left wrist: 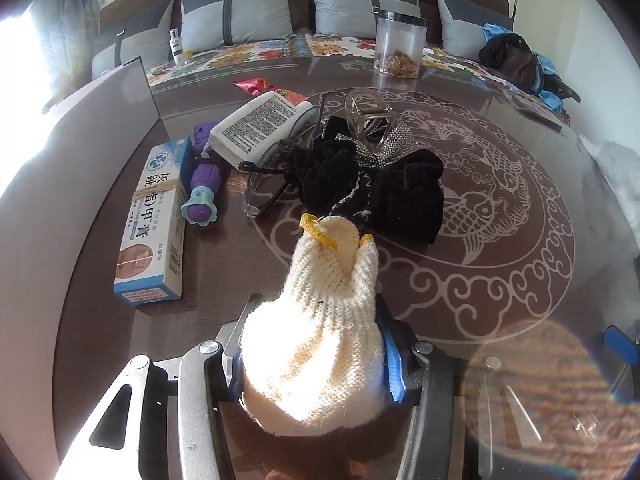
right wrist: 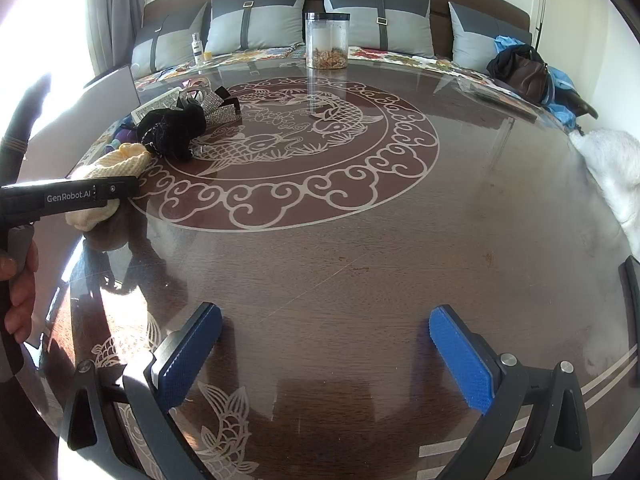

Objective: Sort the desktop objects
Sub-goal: 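Grasp the cream knit hat with the left tool while the right grasps black cloth, then carry the cream hat into the white box while the right tool drops the cloth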

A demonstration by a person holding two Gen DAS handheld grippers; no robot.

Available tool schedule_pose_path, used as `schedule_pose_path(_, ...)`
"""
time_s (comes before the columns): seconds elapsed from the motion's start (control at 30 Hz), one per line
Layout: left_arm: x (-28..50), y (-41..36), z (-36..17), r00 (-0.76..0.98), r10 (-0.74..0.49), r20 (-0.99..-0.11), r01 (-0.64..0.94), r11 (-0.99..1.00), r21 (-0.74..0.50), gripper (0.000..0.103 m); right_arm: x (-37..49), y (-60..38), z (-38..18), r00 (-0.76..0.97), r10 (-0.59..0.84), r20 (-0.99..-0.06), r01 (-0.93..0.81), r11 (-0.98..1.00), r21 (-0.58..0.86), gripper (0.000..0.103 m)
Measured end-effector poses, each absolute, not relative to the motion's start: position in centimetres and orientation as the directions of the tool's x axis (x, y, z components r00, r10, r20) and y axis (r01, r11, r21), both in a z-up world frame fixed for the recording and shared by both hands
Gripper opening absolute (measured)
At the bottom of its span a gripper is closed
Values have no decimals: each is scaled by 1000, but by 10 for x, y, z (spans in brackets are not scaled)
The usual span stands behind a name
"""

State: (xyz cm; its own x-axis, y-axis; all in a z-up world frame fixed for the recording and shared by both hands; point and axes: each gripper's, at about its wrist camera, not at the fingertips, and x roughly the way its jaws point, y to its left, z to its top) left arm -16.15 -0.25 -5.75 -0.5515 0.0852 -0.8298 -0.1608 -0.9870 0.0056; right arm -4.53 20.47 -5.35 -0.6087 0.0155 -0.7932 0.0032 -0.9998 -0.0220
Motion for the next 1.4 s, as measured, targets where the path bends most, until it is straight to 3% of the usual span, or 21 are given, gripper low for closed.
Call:
schedule_pose_path(0.5, -96, -48, -57, -528, 109, -843, -128, -991, -47, 50, -46, 205, -52, -597, -10, -802, 30, -1000, -10, 103)
schedule_pose_path(0.6, -93, -55, -56, -525, 128, -842, -130, -989, -69, 50, -45, 197, -33, -620, -160, -768, 131, -986, 99, 103)
schedule_pose_path(0.7, -92, -65, -55, -516, 165, -841, -103, -986, -130, 50, -64, 164, -5, -680, -241, -692, 294, -955, 43, 103)
schedule_pose_path(0.8, -93, -77, -55, -512, 173, -841, -77, -985, -156, 50, -121, 116, 6, -590, -326, -739, 474, -881, 10, 101)
schedule_pose_path(0.87, -93, -87, -55, -510, 183, -841, -64, -983, -175, 50, -158, 87, 10, -533, -347, -772, 557, -830, -11, 90)
schedule_pose_path(1.0, -93, -98, -56, -508, 195, -839, -62, -980, -190, 50, -210, 41, -5, -437, -284, -854, 657, -749, -87, 85)
schedule_pose_path(1.07, -93, -99, -56, -506, 197, -840, -66, -980, -190, 50, -223, 31, -20, -377, -228, -898, 676, -730, -98, 69)
schedule_pose_path(1.13, -94, -101, -56, -500, 198, -843, -61, -979, -194, 50, -225, 33, -32, -323, -194, -926, 667, -741, -77, 31)
schedule_pose_path(1.4, -77, -119, -23, -540, 297, -788, -50, -946, -321, 50, -179, 69, -8, -321, -271, -908, 513, -855, 73, 31)
